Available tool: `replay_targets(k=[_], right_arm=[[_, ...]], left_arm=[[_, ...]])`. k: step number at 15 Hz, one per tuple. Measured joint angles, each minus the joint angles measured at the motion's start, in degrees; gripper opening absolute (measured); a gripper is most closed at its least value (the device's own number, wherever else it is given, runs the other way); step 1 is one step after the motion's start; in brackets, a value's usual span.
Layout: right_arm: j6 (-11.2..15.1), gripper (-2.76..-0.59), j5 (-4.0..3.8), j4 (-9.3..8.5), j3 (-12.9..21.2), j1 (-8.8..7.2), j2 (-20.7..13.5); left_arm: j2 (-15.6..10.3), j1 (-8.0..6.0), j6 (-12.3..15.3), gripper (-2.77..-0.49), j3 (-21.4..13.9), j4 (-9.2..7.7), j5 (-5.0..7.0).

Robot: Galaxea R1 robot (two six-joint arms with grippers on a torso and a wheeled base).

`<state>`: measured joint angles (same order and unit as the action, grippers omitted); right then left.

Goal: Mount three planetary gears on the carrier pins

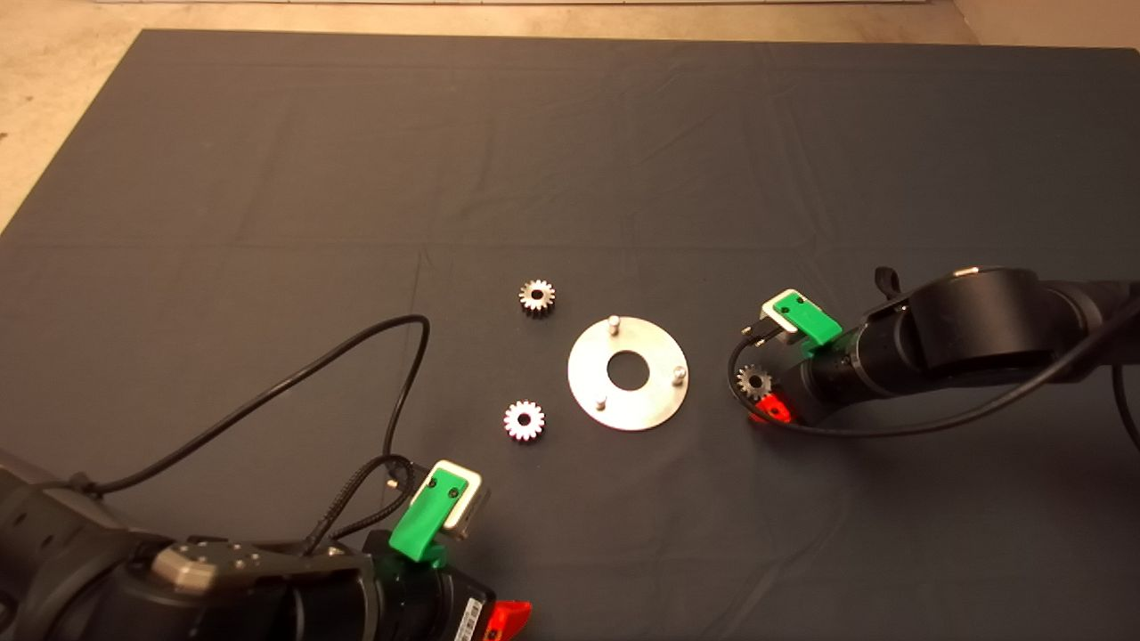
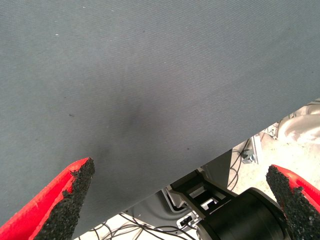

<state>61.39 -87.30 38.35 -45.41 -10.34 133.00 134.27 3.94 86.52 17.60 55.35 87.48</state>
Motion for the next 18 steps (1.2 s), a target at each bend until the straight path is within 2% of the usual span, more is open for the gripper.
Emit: replay_targets(k=[1,3,4,5,10,12,15,18], right_arm=[[0.0,-0.60,0.96,-0.60,-0.9,-0.02,0.0],[0.0,-0.60,5.66,-3.20,-2.2,-0.02,0.0],[0.0,-0.60,7.54,-4.58,-2.6,-0.02,0.1],[0.0,-0.60,8.17,-5.37,-3.0,-0.02,0.5],[0.0,-0.60,8.77,-5.61,-3.7,-0.05,2.7],[0.0,-0.60,8.74,-5.75,-5.0,-0.32,2.9],[0.0,-0.68,8.55,-5.78,-6.0,-1.78,2.9],[0.0,-0.75,8.66,-5.85,-6.0,-1.71,3.2]], left_arm=[[0.2,0.00,0.0,-0.78,0.0,0.02,0.00],[0.2,0.00,0.0,-0.78,0.0,0.02,0.00],[0.2,0.00,0.0,-0.78,0.0,0.00,0.00],[0.2,0.00,0.0,-0.78,0.0,0.00,0.00],[0.3,0.00,0.0,-0.78,0.0,0.00,0.00],[0.3,0.00,0.0,-0.78,0.0,0.00,0.00],[0.3,0.00,0.0,-0.78,0.0,0.02,0.00],[0.3,0.00,0.1,-0.78,0.0,0.00,0.00]])
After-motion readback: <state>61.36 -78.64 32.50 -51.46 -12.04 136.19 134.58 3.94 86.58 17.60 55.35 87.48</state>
